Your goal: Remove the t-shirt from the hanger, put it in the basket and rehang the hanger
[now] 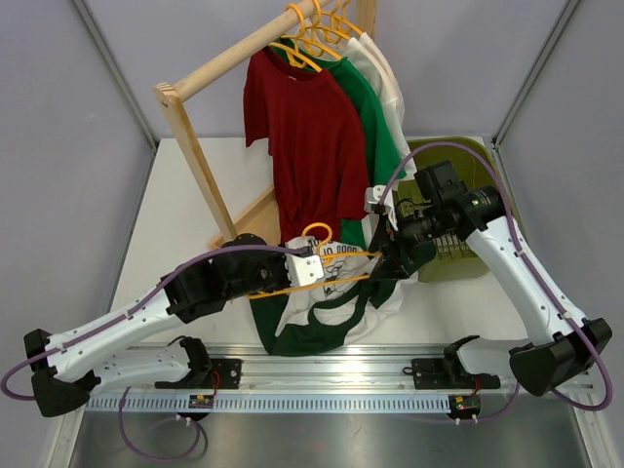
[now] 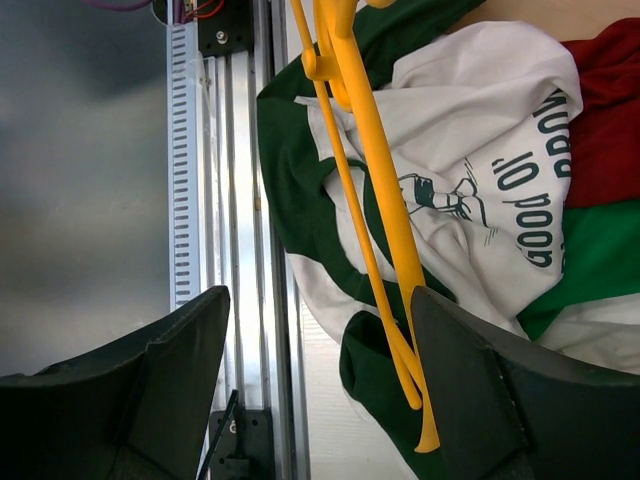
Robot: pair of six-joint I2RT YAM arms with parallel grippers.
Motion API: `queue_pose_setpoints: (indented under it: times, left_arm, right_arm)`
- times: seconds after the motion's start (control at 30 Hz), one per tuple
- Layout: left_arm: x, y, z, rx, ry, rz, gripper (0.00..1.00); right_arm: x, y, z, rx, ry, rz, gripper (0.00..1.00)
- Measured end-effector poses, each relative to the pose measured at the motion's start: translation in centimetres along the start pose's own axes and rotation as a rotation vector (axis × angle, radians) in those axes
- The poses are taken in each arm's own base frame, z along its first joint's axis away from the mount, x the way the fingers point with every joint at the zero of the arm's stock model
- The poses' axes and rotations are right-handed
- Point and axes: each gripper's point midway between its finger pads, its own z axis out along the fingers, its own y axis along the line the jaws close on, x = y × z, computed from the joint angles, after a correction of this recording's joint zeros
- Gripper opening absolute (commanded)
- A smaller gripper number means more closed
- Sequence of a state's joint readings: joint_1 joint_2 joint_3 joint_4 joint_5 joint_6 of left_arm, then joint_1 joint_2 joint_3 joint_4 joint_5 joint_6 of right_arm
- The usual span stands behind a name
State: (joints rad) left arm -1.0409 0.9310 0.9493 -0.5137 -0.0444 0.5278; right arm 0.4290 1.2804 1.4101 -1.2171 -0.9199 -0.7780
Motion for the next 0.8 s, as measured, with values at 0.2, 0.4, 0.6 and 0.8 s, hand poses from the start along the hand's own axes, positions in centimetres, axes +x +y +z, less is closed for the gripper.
queue_pose_setpoints:
  times: [0.2,0.4,0.6,0.8]
  left_arm:
    - [-0.2,0.2,-0.3,-0.007,-0.01,0.011,0.0]
    - [-1.7,0.9,-2.1,-0.043,-0.088,0.001,0.0]
    - [-2.7,1.4,-4.0,-0.072,-0.159,-0.016,0.0]
    - [-3.0,1.5,-3.8,-0.076,-0.171,-0.015,0.0]
  right_arm:
    - [0.3,-0.6,0.2,0.021,0.01,-0.016,0.79]
    - [0.3,-1.4,-0.2,0.076,0.025,-0.081,0.81]
    - [0.2,-0.4,-0.4,0.022,0.015,-0.154,0.63]
    - [-0.5,0.2,0.8,-0.117,-0.025,-0.139,0.27]
